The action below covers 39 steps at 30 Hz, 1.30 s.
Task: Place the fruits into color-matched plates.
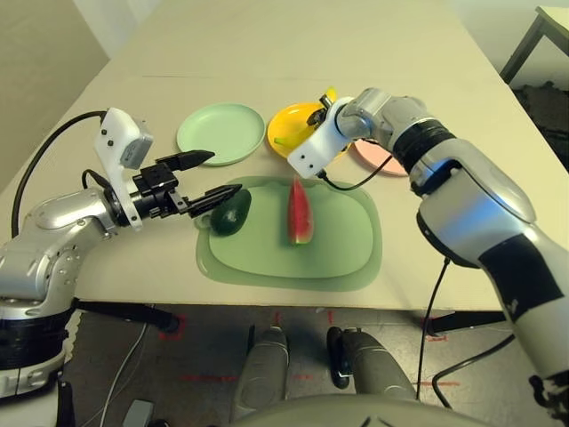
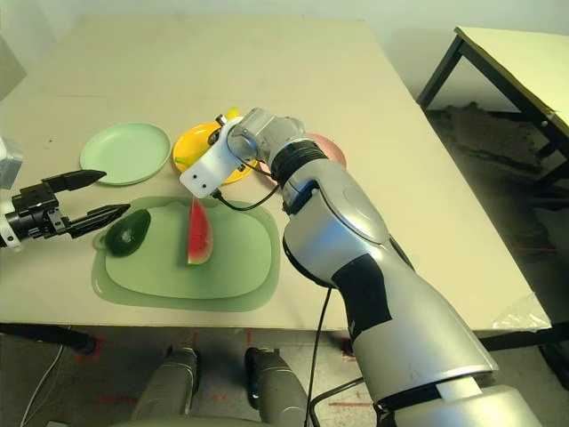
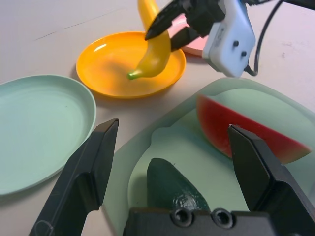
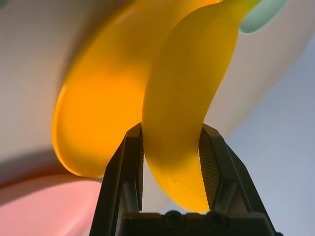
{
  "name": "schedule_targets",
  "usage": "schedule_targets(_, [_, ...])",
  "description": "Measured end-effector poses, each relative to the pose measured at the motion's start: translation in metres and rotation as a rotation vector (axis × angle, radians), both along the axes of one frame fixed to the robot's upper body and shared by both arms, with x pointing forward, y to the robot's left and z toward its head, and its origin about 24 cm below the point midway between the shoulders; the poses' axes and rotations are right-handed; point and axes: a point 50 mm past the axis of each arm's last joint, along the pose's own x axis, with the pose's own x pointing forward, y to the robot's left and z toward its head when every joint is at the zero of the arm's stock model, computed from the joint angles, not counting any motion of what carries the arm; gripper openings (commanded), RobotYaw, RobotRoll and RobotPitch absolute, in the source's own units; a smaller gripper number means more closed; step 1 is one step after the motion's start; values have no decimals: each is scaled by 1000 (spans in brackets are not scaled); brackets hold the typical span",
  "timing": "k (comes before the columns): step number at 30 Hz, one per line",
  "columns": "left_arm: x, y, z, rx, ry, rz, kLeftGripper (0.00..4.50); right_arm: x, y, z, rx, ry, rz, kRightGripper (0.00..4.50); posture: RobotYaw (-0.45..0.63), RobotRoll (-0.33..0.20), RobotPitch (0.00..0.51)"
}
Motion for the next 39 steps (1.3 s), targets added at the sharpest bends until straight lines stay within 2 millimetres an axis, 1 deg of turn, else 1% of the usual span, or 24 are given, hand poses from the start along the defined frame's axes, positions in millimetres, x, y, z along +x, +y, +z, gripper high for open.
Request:
schedule_targets(5, [2,1,2,6,-15,40,4500,1,-3,-4,-4,11,-33,1615,195,0,180])
schedule_targets(10, [6,2,7,10,-41,87,4500,1,-5,-10,-8,32,-47,1615,179,0,189])
schedule_targets(15, [10,0,10,12,-62,109,4500,1,-6,-9,3,38,-61,1615,171,0,200])
schedule_targets(23, [11,-2,7,8,-48,109,4500,2,-7,-12,13,46,-72,1615,175,0,217])
schedule_targets(32, [10,-1,4,10,-28,113,4500,2,-6,-13,25,46,-81,1615,185,0,219])
schedule_targets(33, [10,-1,4,10,-26,114,4500,2,-6,-13,26,45,-82,2347,185,0,218])
schedule_targets(35, [10,-1,3,9,-25,115,4500,2,-6,-13,29,43,-83,2853,185,0,219])
schedule_targets(39, [10,-1,3,6,-25,118,4500,2,-6,-13,33,37,-85,4298,180,0,216])
